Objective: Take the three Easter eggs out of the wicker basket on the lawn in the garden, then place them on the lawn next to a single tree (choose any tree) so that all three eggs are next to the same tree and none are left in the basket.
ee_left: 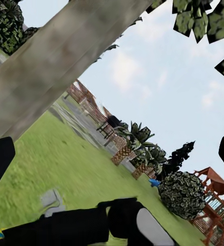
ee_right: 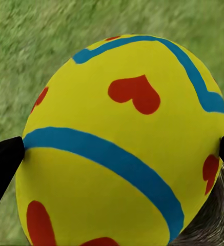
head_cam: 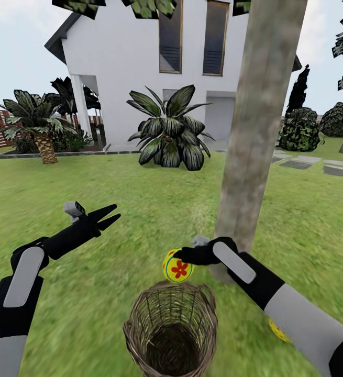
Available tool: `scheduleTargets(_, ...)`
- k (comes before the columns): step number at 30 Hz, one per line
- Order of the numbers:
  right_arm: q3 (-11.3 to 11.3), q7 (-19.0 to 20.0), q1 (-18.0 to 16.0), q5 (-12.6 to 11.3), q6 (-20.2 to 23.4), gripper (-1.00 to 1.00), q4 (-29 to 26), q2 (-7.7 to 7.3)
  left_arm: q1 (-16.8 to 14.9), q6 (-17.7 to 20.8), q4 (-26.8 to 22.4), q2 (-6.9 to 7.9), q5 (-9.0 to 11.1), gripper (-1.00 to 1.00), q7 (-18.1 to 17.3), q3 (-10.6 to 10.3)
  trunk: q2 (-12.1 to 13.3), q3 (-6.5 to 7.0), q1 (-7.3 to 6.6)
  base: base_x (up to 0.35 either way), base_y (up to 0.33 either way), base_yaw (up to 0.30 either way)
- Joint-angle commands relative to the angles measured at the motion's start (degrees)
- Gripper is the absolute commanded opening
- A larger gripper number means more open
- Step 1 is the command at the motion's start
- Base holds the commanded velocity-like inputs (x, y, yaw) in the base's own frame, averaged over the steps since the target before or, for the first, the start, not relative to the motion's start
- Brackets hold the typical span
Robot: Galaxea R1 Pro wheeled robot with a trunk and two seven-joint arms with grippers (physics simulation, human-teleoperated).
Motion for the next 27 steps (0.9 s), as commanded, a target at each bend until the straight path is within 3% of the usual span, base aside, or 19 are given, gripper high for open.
scheduleTargets(1,0.2,-0.6,-0.1,-1.5,-0.1,-1.0,-1.0,-1.06,0.0,0.3,0.0,-0.01,-0.1,1.0,-0.2,0.1,0.4,0.12,-0.23,0.0,0.0,0.0)
scheduleTargets(2,0.2,-0.6,-0.1,-2.5,0.2,-1.0,-2.1,-2.14,0.0,0.3,0.0,-0.02,-0.1,1.0,-0.2,0.1,0.8,0.3,-0.45,0.0,0.0,0.0)
scheduleTargets(5,0.2,-0.5,0.0,-9.6,2.0,-1.0,-7.8,-8.15,0.0,0.3,0.0,-0.01,-0.1,1.0,-0.2,0.1,2.0,0.84,-1.11,0.0,0.0,0.0)
scheduleTargets(6,0.2,-0.4,0.0,-13.9,2.4,-1.0,-10.3,-11.46,0.0,0.3,0.0,-0.01,-0.1,1.0,-0.2,0.1,2.4,1.02,-1.33,0.0,0.0,0.0)
scheduleTargets(8,0.2,0.6,0.0,-18.8,3.9,-1.0,-12.6,-15.97,0.0,0.3,0.0,-0.01,-0.1,1.0,-0.2,0.1,3.2,1.38,-1.77,0.0,0.0,0.0)
scheduleTargets(9,0.2,3.5,0.0,-21.8,6.2,-1.0,-13.5,-19.13,0.0,0.3,0.1,-0.02,-0.1,1.0,-0.2,0.1,3.6,1.56,-1.99,0.0,0.0,0.0)
scheduleTargets(10,0.2,9.0,0.0,-23.8,8.6,-1.0,-13.9,-22.33,0.0,0.3,0.1,-0.02,-0.1,1.0,-0.2,0.1,4.0,1.74,-2.21,0.0,0.0,0.0)
scheduleTargets(11,0.2,14.4,0.0,-24.6,10.1,-1.0,-14.0,-25.06,0.0,0.3,0.1,-0.04,-0.1,1.0,-0.3,0.1,4.4,1.92,-2.43,0.0,0.0,0.0)
scheduleTargets(13,0.2,27.1,0.0,-25.1,11.7,-1.0,-14.0,-32.91,0.0,0.3,0.1,-0.07,-0.1,1.0,-0.4,0.1,5.2,2.28,-2.87,0.0,0.0,0.0)
scheduleTargets(14,0.2,32.8,0.0,-25.1,11.9,-1.0,-13.9,-37.64,0.0,0.3,0.1,-0.08,-0.1,1.0,-0.5,0.1,5.6,2.46,-3.09,0.0,0.0,0.0)
scheduleTargets(15,0.3,36.2,0.0,-25.1,12.0,-1.0,-13.9,-40.78,0.0,0.3,0.1,-0.09,-0.1,1.0,-0.5,0.1,6.0,2.64,-3.31,0.0,0.0,0.0)
scheduleTargets(16,0.3,39.4,0.0,-25.0,12.0,-1.0,-13.8,-44.4,0.0,0.3,0.1,-0.09,-0.1,1.0,-0.5,0.1,6.4,2.81,-3.53,0.0,0.0,0.0)
scheduleTargets(20,0.4,44.8,0.1,-23.3,12.0,-1.0,-13.5,-52.87,0.0,0.1,0.1,-0.9,-0.2,1.0,-0.5,0.1,6.8,2.99,-3.75,0.0,0.0,0.0)
scheduleTargets(22,0.5,45.6,0.3,-18.3,11.9,-1.0,-13.0,-54.26,0.0,-0.3,0.2,-1.11,-0.2,1.0,-0.5,0.1,6.8,2.99,-3.75,0.0,0.0,0.0)
scheduleTargets(27,2.8,45.8,0.5,-0.6,10.9,-1.0,-8.8,-54.29,0.0,-0.4,0.2,-1.18,-0.2,1.0,-0.5,0.1,6.8,2.99,-3.75,0.0,0.0,0.0)
